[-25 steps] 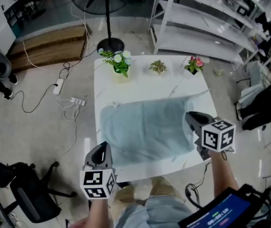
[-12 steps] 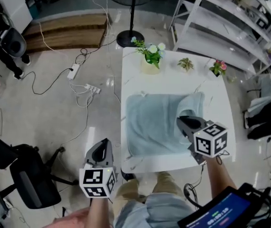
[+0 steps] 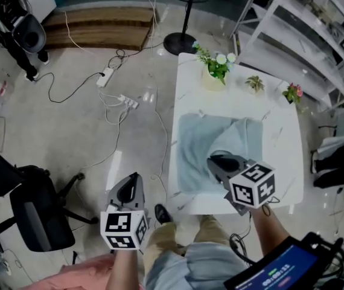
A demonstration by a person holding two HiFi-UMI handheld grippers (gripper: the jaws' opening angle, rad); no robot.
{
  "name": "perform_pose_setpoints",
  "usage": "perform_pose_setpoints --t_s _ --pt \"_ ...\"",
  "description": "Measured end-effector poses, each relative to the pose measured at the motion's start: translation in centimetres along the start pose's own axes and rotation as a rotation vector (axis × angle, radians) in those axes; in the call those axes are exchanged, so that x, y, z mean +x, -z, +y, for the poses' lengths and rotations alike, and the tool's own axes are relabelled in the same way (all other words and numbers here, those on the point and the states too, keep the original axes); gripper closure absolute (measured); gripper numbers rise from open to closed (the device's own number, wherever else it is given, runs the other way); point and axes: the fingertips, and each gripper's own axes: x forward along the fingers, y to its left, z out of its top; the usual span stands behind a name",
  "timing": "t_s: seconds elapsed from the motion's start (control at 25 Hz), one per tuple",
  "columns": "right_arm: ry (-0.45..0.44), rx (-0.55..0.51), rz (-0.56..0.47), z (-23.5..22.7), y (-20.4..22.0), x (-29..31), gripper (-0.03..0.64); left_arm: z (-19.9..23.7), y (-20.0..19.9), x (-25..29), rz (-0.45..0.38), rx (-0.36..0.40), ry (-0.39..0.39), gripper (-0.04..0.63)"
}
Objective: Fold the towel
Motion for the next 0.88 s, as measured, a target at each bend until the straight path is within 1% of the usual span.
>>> perform_pose_setpoints --t_s 0.2,0.36,0.6,0.76,0.84,0.88 --pt "-0.047 -0.017 0.021 2.6 -0.3 1.5 0.588 1.2 0.1 -0.6 -0.005 -0.019 -0.016 0.589" --pt "-0.074 -0.024 0.05 4.2 0.5 2.9 0.588 2.0 0.3 -0.9 -0.006 -0.026 -0.021 0.589" --pt "-0.077 -0.017 0.118 4.8 4.0 6.8 0.586 2.5 1.6 -1.7 0.021 -0.031 -0.025 0.588" --pt "-0.073 -0.034 0.177 4.7 6.7 9.1 0.583 2.8 2.8 -2.1 0.036 -0.04 -0.029 0.589" --pt "-0.089 -0.038 0.203 4.9 8.2 10.1 0.565 2.6 3.5 -2.1 0.039 -0.042 -0.023 0.589" --pt "-0.1 -0.044 0.208 5.1 8.8 10.5 0.531 2.4 4.0 -2.0 0.046 -0.043 -0.018 0.588"
